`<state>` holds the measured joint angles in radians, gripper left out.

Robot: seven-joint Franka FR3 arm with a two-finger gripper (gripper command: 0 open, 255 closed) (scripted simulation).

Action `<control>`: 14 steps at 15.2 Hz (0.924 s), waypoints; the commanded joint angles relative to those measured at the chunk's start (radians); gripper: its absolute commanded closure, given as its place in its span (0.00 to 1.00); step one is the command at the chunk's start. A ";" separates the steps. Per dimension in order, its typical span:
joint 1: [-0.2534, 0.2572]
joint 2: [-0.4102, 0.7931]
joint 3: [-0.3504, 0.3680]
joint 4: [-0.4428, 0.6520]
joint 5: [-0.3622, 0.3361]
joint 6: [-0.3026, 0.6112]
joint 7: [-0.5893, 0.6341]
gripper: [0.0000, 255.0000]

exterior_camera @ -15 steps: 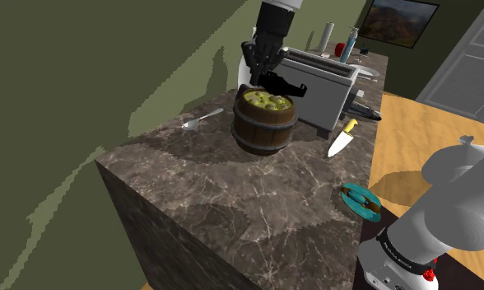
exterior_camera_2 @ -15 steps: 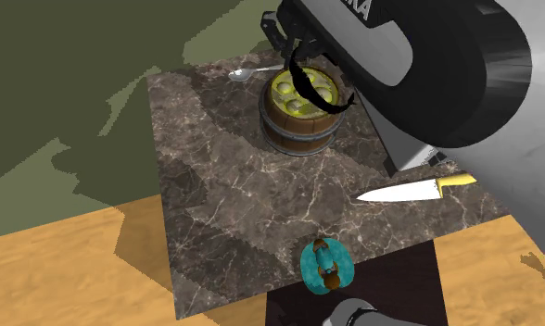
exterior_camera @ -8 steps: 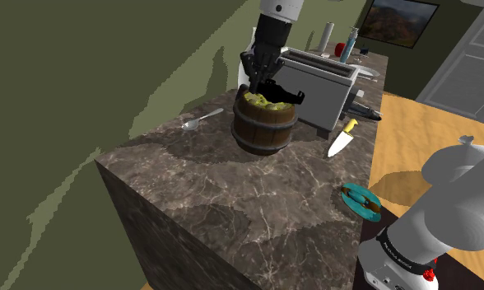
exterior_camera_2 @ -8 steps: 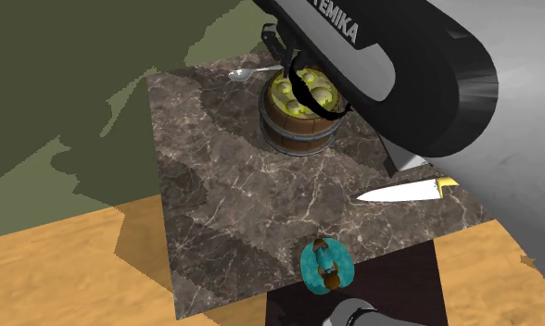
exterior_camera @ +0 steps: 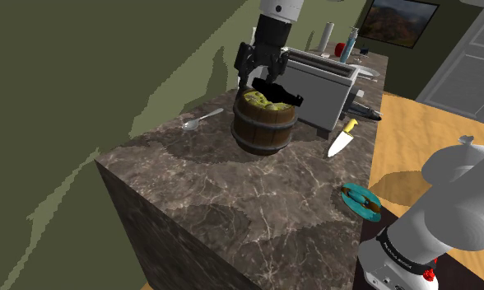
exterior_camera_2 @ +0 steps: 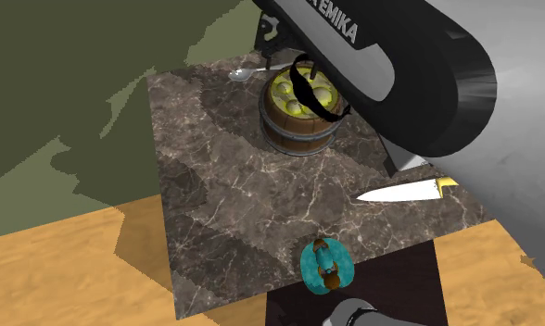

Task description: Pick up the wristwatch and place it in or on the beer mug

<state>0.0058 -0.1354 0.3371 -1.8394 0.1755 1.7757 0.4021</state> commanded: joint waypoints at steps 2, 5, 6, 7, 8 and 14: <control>0.000 0.000 0.000 0.000 0.000 0.000 0.000 0.00; -0.006 0.007 -0.008 0.107 -0.005 -0.101 0.004 0.00; -0.007 0.011 -0.010 0.138 -0.007 -0.128 0.006 0.00; -0.007 0.011 -0.010 0.138 -0.007 -0.128 0.006 0.00; -0.007 0.011 -0.010 0.138 -0.007 -0.128 0.006 0.00; -0.007 0.011 -0.010 0.138 -0.007 -0.128 0.006 0.00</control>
